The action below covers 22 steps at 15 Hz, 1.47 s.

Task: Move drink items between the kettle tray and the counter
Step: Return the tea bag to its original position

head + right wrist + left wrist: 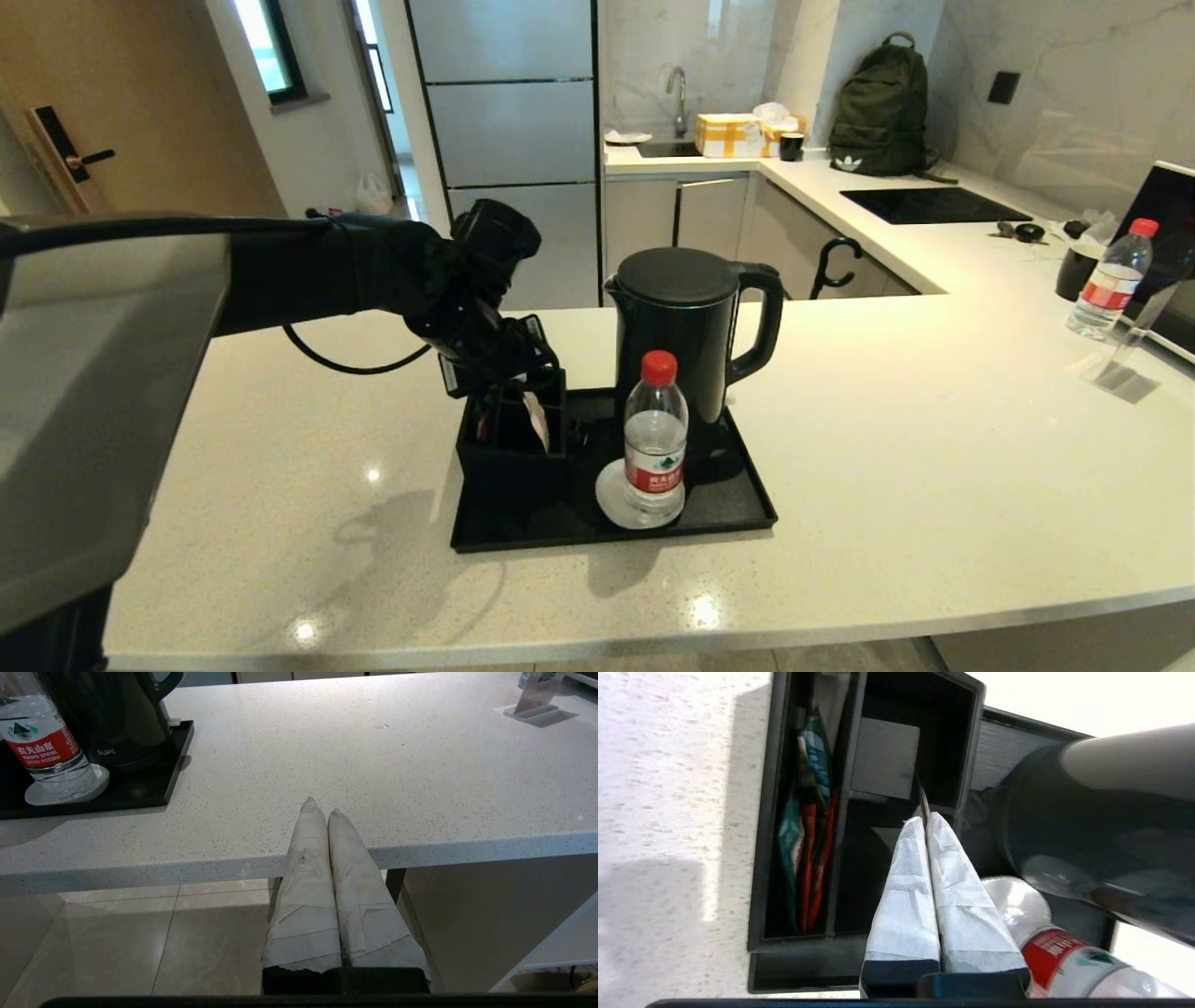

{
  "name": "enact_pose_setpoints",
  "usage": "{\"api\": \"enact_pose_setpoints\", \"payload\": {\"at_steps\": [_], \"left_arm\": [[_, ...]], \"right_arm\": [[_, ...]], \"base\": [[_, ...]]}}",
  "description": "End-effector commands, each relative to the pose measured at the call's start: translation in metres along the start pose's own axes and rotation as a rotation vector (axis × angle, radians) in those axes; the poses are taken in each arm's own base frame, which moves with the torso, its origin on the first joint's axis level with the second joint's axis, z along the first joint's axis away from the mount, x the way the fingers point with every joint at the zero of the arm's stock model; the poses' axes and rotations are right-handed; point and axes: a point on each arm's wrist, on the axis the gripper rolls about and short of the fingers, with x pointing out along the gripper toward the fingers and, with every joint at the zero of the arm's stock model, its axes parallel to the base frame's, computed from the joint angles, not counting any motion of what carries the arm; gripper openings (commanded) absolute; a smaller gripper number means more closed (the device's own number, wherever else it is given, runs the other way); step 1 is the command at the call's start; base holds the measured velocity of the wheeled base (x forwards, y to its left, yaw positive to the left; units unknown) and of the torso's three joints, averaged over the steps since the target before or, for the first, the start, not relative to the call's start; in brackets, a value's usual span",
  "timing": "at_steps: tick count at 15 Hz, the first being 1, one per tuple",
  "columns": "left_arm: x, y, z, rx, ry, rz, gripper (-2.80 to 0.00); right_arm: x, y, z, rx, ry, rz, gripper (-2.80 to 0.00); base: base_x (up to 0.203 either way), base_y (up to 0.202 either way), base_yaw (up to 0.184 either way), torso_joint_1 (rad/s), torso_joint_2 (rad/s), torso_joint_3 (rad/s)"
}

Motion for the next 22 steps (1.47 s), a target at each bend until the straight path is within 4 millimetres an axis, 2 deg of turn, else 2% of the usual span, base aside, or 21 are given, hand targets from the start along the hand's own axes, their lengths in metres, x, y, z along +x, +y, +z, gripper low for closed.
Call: {"api": "enact_pose_setpoints", "payload": {"at_steps": [1, 5, 7, 13, 22], "left_arm": [[-0.0025, -0.0008, -0.0004, -0.002, -0.003, 0.000, -2.80], [-0.0032, 0.0001, -0.0008, -0.008, -0.003, 0.014, -2.80], [-0.0033, 0.0019, -0.0006, -0.007, -0.056, 0.092, -2.80], [0.0022, 0.0072, -0.0061, -0.028, -0.071, 0.211, -2.80], [-0.0021, 0.0057, -0.0054, -0.013, -0.081, 0.205, -2.80]], "right_arm": [[0.0001, 0.0000, 0.0001, 0.000, 0.000, 0.002, -2.80], [0.0001, 0.0000, 0.0000, 0.000, 0.002, 0.002, -2.80], [0.0001, 0.0000, 0.0000, 0.000, 0.002, 0.000, -2.80], [0.0001, 0.0000, 0.0000, 0.000, 0.002, 0.002, -2.80], [0.0001, 0.0000, 0.0000, 0.000, 0.002, 0.002, -2.80]], "base": [[0.000, 0.000, 0.000, 0.000, 0.00, 0.000], [0.000, 0.000, 0.000, 0.000, 0.00, 0.000], [0.000, 0.000, 0.000, 0.000, 0.00, 0.000], [0.000, 0.000, 0.000, 0.000, 0.00, 0.000], [0.000, 0.000, 0.000, 0.000, 0.00, 0.000]]}}
